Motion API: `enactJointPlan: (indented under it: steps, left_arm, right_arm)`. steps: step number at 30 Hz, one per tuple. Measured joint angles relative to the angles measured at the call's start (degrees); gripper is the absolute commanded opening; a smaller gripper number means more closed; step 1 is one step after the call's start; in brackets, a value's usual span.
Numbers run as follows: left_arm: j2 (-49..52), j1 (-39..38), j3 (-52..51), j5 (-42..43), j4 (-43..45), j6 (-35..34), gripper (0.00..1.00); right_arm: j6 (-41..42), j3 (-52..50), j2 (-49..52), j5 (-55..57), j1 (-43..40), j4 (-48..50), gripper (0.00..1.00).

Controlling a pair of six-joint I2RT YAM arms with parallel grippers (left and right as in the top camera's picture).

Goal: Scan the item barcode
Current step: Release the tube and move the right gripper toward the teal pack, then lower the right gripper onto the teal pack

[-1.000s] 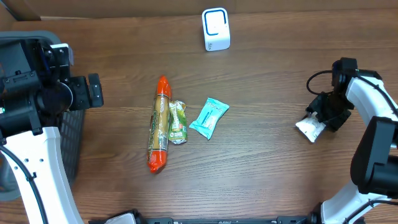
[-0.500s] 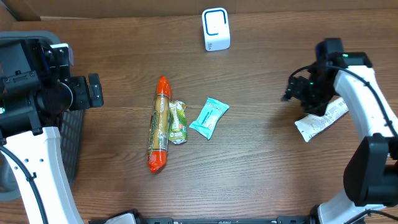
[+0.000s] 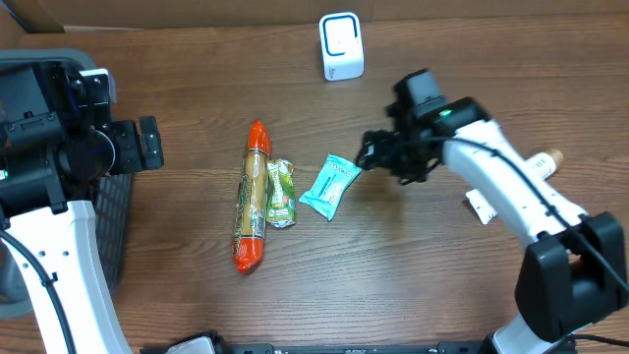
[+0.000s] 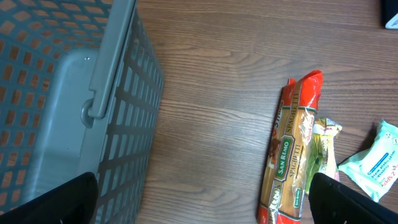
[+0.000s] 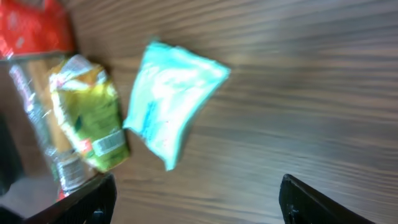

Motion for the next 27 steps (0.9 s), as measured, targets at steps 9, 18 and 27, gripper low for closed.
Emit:
enactJointPlan:
  steps: [9, 18, 27]
  left_arm:
    - [0.0, 0.0, 0.0, 0.0, 0.0, 0.0, 0.99]
    - [0.0, 0.0, 0.0, 0.0, 0.0, 0.0, 1.00]
    - [0.0, 0.0, 0.0, 0.0, 0.0, 0.0, 1.00]
  right_arm:
    - [5.6, 0.0, 0.0, 0.2, 7.4, 5.2, 0.86]
    - [5.4, 3.2, 1.4, 0.2, 8.3, 6.1, 0.97]
    - [-5.2, 21.5, 17.7, 5.1, 9.3, -7.8, 1.00]
